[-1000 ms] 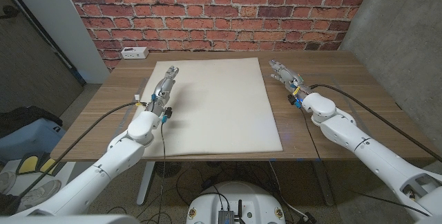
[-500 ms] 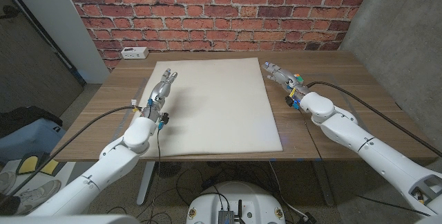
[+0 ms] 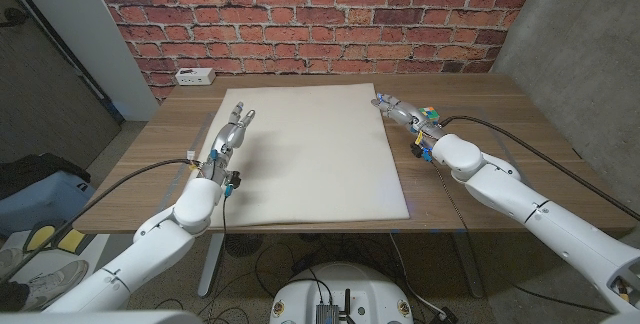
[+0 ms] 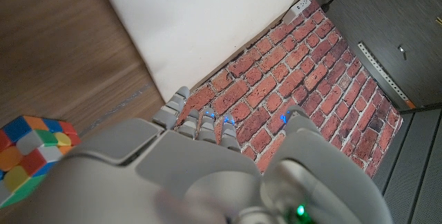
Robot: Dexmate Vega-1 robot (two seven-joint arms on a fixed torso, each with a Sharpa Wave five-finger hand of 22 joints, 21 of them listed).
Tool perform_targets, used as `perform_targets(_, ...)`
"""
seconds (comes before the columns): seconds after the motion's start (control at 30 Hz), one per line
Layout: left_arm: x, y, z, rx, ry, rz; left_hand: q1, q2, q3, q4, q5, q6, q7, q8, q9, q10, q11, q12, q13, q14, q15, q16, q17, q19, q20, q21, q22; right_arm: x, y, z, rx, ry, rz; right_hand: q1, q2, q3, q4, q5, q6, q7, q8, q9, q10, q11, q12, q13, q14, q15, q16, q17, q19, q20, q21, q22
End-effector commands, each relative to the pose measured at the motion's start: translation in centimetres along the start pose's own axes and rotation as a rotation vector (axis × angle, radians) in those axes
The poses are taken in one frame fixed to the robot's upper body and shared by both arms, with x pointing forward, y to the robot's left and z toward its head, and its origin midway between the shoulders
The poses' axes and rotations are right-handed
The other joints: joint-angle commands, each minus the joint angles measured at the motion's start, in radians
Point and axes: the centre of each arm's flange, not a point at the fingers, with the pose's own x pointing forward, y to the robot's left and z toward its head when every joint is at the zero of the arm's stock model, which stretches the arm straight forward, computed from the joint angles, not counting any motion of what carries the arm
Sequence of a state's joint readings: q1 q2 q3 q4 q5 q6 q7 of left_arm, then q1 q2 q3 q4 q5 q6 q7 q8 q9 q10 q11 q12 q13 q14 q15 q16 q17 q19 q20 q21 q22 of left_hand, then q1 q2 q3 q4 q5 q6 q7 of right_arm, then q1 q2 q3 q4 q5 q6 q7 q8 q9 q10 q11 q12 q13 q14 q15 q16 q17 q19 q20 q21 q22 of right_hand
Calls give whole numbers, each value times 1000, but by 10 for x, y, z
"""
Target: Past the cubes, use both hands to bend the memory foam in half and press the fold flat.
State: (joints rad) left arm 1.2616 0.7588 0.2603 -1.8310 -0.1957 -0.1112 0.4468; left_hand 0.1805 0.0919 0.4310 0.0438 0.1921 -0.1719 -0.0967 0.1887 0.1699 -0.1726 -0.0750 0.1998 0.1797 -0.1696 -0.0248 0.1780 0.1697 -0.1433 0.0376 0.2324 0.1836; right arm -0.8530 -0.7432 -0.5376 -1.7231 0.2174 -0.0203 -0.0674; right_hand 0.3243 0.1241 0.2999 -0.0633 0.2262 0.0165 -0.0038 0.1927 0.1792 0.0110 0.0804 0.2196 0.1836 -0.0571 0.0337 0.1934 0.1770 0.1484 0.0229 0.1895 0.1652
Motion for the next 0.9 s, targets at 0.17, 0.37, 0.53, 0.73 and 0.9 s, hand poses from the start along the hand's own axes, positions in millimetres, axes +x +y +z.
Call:
perform_targets(0.17, -25, 9, 11, 141, -3, 24, 13, -11, -3, -16, 2, -47, -14, 4, 5, -92, -5, 14, 4, -89, 14, 9, 2, 1, 19, -6, 4, -11, 18, 17, -115, 4, 39, 18, 1, 9, -12, -3, 12, -6, 5, 4, 14, -2, -4, 6, 7, 1, 1, 1, 10, 1, 7, 5)
perform_targets(0.37, -28, 11, 14, 197, 3, 21, 15, -16, -6, -21, 2, -42, -20, 3, 5, -85, -7, 14, 4, -74, 21, 12, 3, 2, 44, -7, 5, -16, 23, 25, -156, 4, 45, 28, 4, 13, -21, -7, 16, -10, 5, 5, 19, -3, -6, 6, 23, 1, 5, 1, 23, 22, 10, 5)
perform_targets(0.53, -30, 15, 19, 250, 14, 7, 17, -23, -10, -31, 1, -39, -25, 0, 6, -80, -6, 13, 4, -38, 52, 19, 4, -1, 91, -10, 6, -18, 27, 29, -182, 3, 56, 32, 5, 14, -26, -10, 18, -14, 4, 5, 26, -6, -5, 6, 30, -2, 6, 2, 26, 34, 10, 6)
perform_targets(0.73, -35, 17, 23, 309, 31, -12, 18, -26, -12, -35, 0, -25, -27, 4, 6, -54, 0, 21, 5, -26, 58, 19, 5, -4, 110, -12, 7, -23, 34, 32, -210, 11, 74, 36, 5, 14, -30, -14, 24, -17, 5, 5, 34, 1, -4, 6, 41, -5, 9, 2, 27, 37, 10, 6)
perform_targets(0.9, -40, 17, 25, 350, 45, -19, 18, -28, -14, -38, 0, -12, -23, 7, 6, -45, 8, 22, 5, -23, 61, 18, 5, -6, 114, -14, 7, -28, 40, 33, -234, 17, 82, 39, 5, 15, -34, -16, 26, -17, 5, 5, 45, 5, -2, 7, 47, -5, 9, 3, 29, 42, 9, 6)
